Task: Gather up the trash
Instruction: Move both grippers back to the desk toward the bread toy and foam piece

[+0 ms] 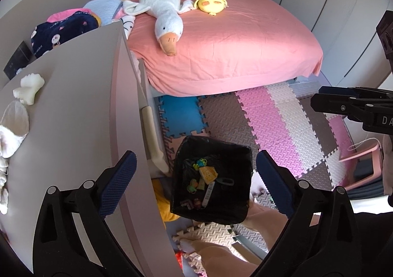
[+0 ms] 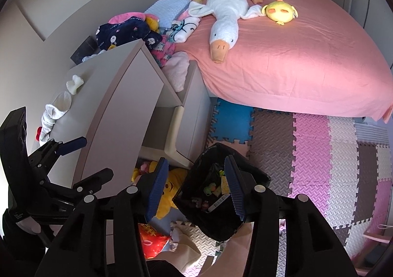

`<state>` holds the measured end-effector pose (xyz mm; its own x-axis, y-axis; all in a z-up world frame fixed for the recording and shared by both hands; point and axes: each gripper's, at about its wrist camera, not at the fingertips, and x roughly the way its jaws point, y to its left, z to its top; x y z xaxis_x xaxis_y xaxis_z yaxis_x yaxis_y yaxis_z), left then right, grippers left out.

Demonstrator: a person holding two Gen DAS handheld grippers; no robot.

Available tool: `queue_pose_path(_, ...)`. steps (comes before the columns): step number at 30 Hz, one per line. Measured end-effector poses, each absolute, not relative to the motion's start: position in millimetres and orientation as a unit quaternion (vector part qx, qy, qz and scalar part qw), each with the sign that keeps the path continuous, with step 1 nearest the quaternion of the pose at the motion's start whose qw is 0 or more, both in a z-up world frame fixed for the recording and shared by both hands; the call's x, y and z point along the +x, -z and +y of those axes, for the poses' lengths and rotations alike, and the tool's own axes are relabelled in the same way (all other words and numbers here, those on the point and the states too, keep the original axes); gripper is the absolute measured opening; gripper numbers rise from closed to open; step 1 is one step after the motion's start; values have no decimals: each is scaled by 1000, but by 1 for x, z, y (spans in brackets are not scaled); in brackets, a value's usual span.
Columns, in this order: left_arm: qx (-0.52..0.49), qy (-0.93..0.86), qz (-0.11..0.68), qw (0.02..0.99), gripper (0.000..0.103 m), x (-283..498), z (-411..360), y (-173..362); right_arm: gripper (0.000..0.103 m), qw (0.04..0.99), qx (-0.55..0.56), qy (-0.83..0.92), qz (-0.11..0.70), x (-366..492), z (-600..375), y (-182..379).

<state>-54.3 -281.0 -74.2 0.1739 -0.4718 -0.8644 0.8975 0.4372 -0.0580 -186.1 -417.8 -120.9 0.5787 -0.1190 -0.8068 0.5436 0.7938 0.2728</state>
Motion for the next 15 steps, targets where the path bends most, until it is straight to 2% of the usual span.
queue_pose_path(15,228,445,445,743,94,-41,-266,71,49,856,242,166,427,-159,-412,121)
